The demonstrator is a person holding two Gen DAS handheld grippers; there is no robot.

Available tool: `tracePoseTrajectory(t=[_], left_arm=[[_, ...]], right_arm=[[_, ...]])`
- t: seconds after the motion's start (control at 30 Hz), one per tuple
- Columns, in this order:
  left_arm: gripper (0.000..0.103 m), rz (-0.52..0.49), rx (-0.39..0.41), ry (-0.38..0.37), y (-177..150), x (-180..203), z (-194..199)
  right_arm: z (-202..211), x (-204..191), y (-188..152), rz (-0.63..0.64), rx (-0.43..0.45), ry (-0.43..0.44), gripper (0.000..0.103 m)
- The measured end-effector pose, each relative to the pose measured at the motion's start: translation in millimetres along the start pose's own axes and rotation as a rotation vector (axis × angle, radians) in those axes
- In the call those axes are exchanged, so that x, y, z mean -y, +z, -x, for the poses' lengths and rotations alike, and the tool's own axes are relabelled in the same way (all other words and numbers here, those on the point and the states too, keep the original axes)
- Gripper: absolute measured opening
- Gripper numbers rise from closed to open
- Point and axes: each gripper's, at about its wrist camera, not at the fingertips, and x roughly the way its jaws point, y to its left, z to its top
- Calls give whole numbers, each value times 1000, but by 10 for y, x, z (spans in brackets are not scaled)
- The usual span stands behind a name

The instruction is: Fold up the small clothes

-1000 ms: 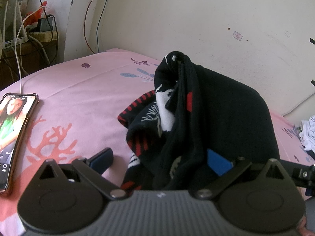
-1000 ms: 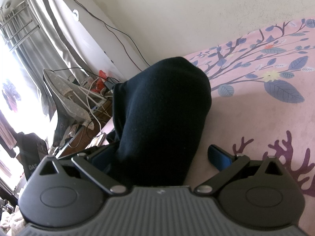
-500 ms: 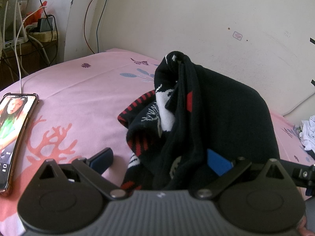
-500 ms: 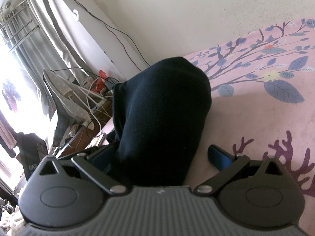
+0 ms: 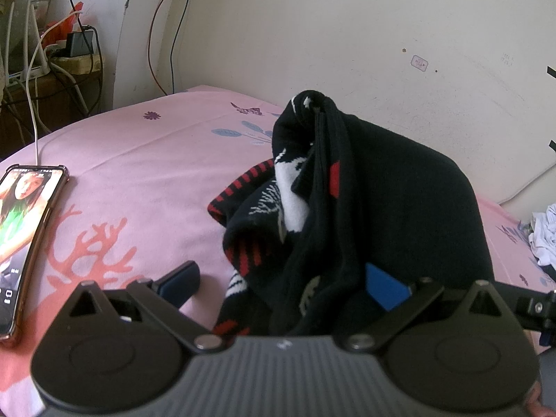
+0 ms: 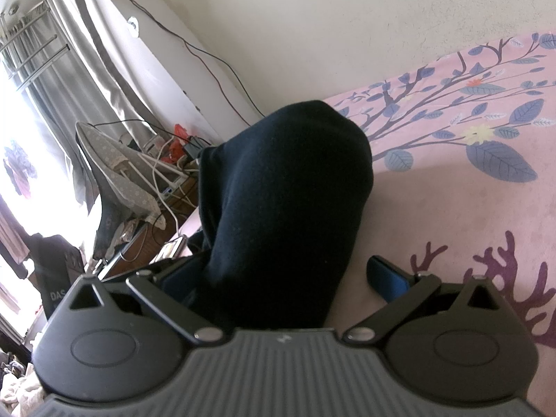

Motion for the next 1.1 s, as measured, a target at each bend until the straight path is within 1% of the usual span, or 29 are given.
tracePoseTrajectory(t=[0.6,0.67,0.73,0.8,0.87,0.97,1.0,1.03,1.07,1.1], left_arm=[[103,1,-1,-2,0,1,0],[103,13,-8,-19,21,-32,5],[103,14,-37,-43,81,-85,7],[103,46,-63,-58,167,-194,10],[103,100,-66,-58,245,-335,15],[103,166,-84,-85,307,-452,-31],[103,148,-82,-75,316,-412,-58],[103,110,-82,-57,317,-340,-93],[103,61,-82,-40,311,-247,-138],[103,12,-86,-39,305,-153,-188]], right_arm=[[-2,6,2,0,-1,-1,96],[-4,10,9,-6,-1,-4,96],[-9,19,30,-19,-2,-9,96],[-34,38,75,-35,-5,-11,96],[-96,59,155,-58,-12,-22,96],[-232,109,264,-74,-31,-3,97],[-292,105,293,-70,-41,4,97],[-372,90,328,-69,-61,16,94],[-452,71,358,-81,-86,17,84],[-495,43,391,-88,-87,0,80]])
